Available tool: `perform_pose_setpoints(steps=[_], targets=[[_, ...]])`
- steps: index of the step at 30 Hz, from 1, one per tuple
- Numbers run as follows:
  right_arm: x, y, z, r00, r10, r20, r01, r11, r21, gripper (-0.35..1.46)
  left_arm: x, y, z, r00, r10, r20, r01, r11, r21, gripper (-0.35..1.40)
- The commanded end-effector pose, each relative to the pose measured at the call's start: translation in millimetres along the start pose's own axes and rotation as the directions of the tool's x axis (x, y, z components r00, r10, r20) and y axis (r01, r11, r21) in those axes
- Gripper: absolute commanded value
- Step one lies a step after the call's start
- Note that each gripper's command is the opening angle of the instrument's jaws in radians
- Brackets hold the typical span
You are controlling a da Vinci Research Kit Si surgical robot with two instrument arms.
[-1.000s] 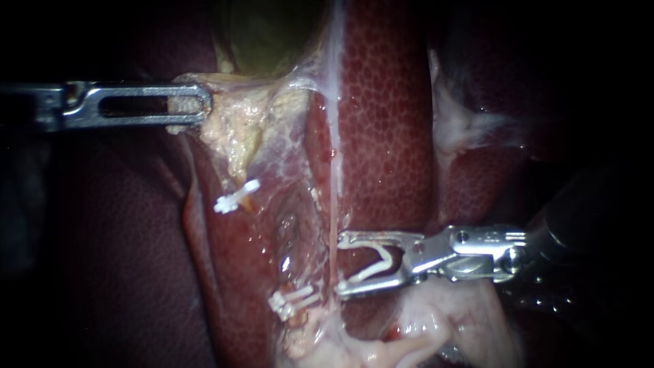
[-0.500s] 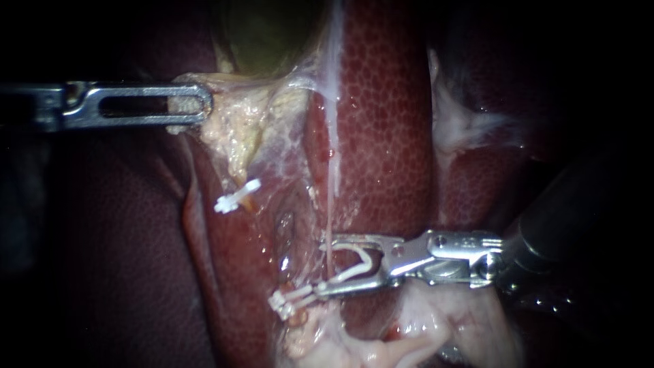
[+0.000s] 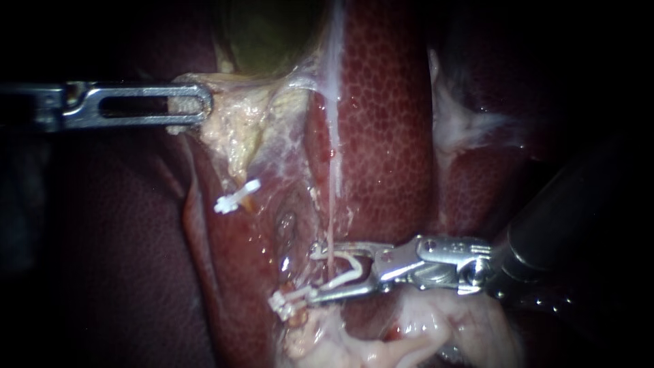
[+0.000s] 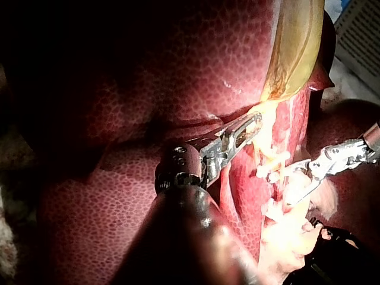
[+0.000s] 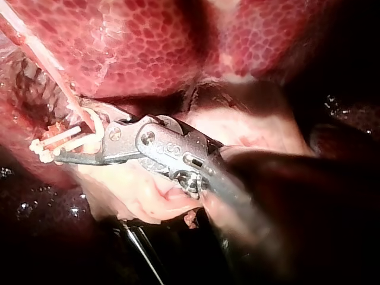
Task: Clipping first clip right tube
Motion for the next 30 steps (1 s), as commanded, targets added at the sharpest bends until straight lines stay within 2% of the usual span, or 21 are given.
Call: perform_pose_setpoints(steps=[1,12,30], targets=[[0.0,0.0,0.1,1.000,0.000,0.000,0.000,1.000,0.000,0.58,0.1,0.1,0.1,1.0000,0.000,0.000,0.000,1.000,-0.001,-0.35],[0.1,0.0,0.2,1.000,0.000,0.000,0.000,1.000,0.003,0.52,0.1,0.1,0.1,1.0000,0.000,0.000,0.000,1.000,-0.001,-0.35],[-0.3,0.0,-0.1,1.000,-0.002,0.004,0.002,1.000,0.014,0.20,0.2,0.1,0.2,1.0000,0.001,0.001,-0.001,1.000,-0.001,-0.35]])
